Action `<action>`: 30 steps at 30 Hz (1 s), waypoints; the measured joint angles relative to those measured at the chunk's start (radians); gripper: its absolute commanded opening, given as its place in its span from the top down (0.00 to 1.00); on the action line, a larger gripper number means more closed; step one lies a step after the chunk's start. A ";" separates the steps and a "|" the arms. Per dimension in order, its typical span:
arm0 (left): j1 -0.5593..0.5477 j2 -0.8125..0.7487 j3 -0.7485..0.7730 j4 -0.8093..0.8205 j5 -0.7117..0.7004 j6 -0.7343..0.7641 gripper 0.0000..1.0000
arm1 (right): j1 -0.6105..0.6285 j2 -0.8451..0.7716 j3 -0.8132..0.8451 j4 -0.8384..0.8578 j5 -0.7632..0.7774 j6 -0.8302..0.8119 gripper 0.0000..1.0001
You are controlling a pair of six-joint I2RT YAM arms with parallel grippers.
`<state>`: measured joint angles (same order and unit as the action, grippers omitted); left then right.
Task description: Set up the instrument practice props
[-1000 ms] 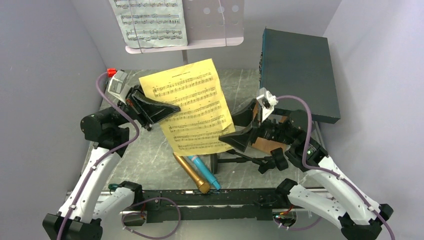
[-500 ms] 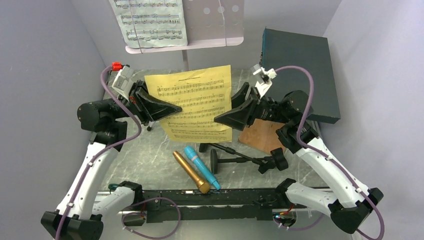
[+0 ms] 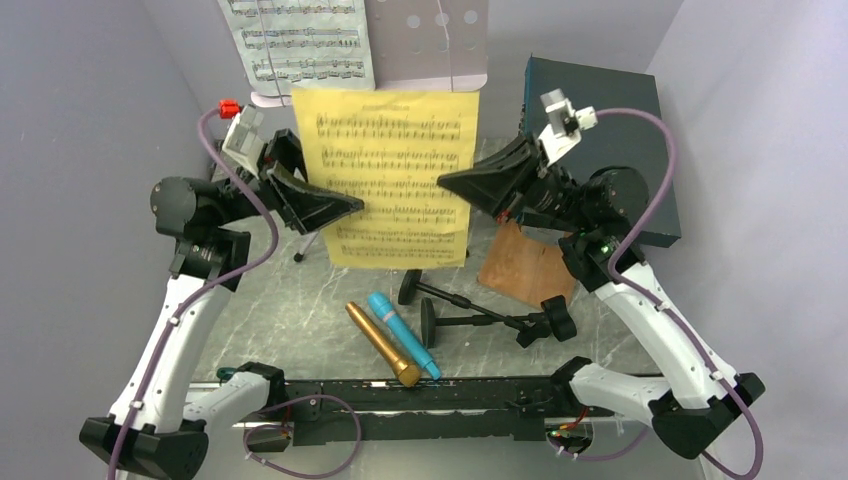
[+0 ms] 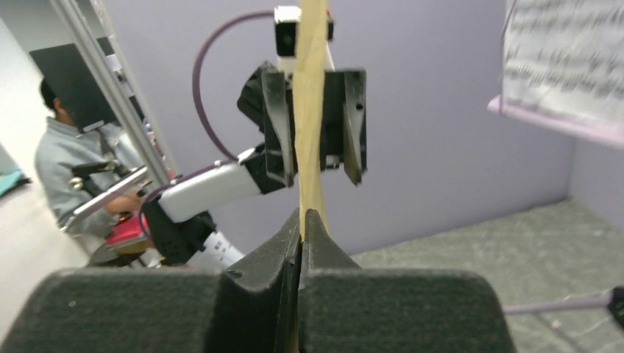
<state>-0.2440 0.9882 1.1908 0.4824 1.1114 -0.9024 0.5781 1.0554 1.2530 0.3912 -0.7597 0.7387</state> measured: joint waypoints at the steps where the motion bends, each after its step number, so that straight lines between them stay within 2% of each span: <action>1: 0.000 0.013 0.018 -0.015 -0.011 0.000 0.46 | -0.006 0.011 0.027 0.001 0.004 -0.007 1.00; 8: 0.000 0.131 0.164 -0.002 -0.039 -0.051 0.92 | -0.040 0.101 0.221 -0.023 -0.010 -0.077 1.00; 9: 0.000 0.142 0.183 -0.005 -0.043 -0.049 0.97 | -0.042 0.116 0.253 -0.046 -0.008 -0.098 0.95; 10: 0.000 0.157 0.218 -0.026 -0.054 -0.029 1.00 | -0.042 0.128 0.284 -0.073 0.000 -0.124 0.82; 11: 0.000 0.165 0.248 -0.058 -0.070 -0.002 1.00 | -0.041 0.137 0.313 -0.110 0.019 -0.155 0.71; 13: 0.000 0.171 0.312 -0.156 -0.135 0.076 1.00 | -0.043 0.146 0.355 -0.175 0.087 -0.218 0.57; 17: 0.000 0.161 0.407 -0.304 -0.308 0.230 1.00 | -0.045 0.145 0.392 -0.245 0.265 -0.337 0.47; 22: 0.006 0.159 0.489 -0.410 -0.509 0.362 1.00 | -0.047 0.205 0.493 -0.285 0.420 -0.423 0.44; 26: 0.011 0.179 0.528 -0.449 -0.605 0.414 1.00 | -0.048 0.290 0.587 -0.293 0.494 -0.449 0.44; 30: 0.011 0.239 0.597 -0.469 -0.653 0.437 1.00 | -0.050 0.373 0.670 -0.317 0.528 -0.457 0.53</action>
<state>-0.2333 1.2270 1.7874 0.0135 0.4580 -0.4652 0.5278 1.4284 1.9232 0.0746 -0.2317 0.2817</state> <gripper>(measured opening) 0.007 0.537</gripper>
